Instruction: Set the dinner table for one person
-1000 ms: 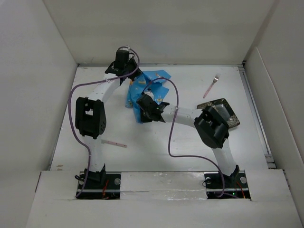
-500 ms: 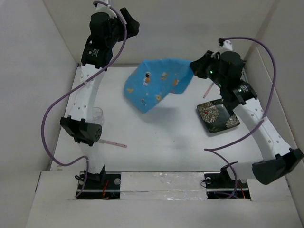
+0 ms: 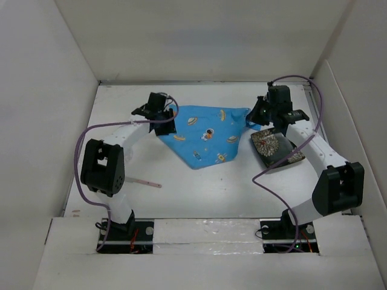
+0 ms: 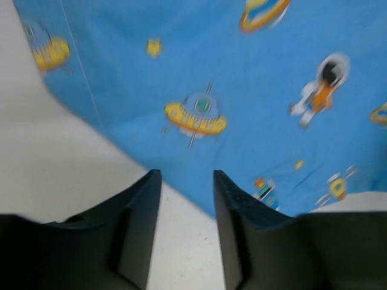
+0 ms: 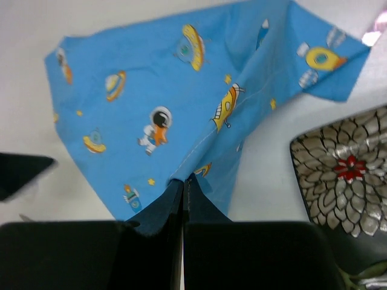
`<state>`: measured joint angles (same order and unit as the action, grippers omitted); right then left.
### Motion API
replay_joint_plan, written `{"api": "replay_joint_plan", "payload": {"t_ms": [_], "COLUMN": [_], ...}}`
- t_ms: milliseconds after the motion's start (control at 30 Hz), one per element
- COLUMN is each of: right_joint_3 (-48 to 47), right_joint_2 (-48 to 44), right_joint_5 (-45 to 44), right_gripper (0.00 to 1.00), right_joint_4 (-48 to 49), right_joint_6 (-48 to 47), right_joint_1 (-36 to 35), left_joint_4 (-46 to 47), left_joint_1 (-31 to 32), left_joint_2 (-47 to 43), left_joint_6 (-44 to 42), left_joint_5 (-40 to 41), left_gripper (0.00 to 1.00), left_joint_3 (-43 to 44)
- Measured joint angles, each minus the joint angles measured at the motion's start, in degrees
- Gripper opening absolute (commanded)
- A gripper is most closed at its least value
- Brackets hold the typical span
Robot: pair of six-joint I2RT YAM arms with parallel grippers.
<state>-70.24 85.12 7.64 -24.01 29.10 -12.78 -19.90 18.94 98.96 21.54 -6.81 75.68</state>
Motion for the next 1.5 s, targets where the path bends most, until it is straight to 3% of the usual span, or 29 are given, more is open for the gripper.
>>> {"api": "replay_joint_plan", "payload": {"t_ms": [33,100,233,367,567,900,1000,1033,1100,1367,1500], "right_joint_3": [-1.42,-4.04,-6.23,-6.23,-6.29,-9.11,-9.11,-9.11,-9.11,-12.70,-25.33], "right_joint_2": [0.02,-0.02,-0.11,-0.13,-0.39,-0.42,-0.42,-0.39,-0.39,1.14,8.66], "right_joint_5": [0.13,0.26,0.55,1.31,1.73,2.36,2.73,2.80,2.91,3.02,4.44], "right_gripper": [0.00,0.00,0.00,0.00,0.00,0.00,0.00,0.00,0.00,0.00,0.00], "right_joint_4": [0.11,0.70,2.19,2.03,1.95,1.75,1.73,1.73,1.73,0.81,-0.90], "right_joint_6": [-0.42,-0.94,-1.40,-1.79,-2.16,-2.47,-2.49,-2.49,-2.49,-2.91,-3.43], "right_joint_1": [-0.13,-0.70,-1.62,-2.27,-2.29,-2.29,-2.29,-2.32,-2.43,-3.06,-2.10], "left_joint_4": [-0.94,-2.14,-0.35,2.10,4.96,5.16,5.40,5.51,6.29,2.71,-4.96], "left_joint_1": [0.48,1.20,1.97,1.86,1.79,1.79,1.79,1.79,1.70,0.66,-2.69], "left_joint_2": [0.00,-0.15,-1.05,-2.03,1.99,4.61,4.48,4.50,5.01,6.71,9.90], "left_joint_6": [0.09,0.39,1.31,2.58,3.30,2.95,3.04,3.15,3.72,2.80,0.07], "left_joint_5": [0.07,0.20,1.77,3.67,4.52,9.29,10.69,10.84,11.08,11.32,12.55], "left_gripper": [0.48,0.52,0.69,0.69,0.55,0.58,0.46,0.26,0.02,0.00,0.00], "left_joint_3": [-2.75,-5.62,-7.06,-8.83,-8.96,-9.33,-10.03,-10.10,-10.03,-3.19,23.71]}}
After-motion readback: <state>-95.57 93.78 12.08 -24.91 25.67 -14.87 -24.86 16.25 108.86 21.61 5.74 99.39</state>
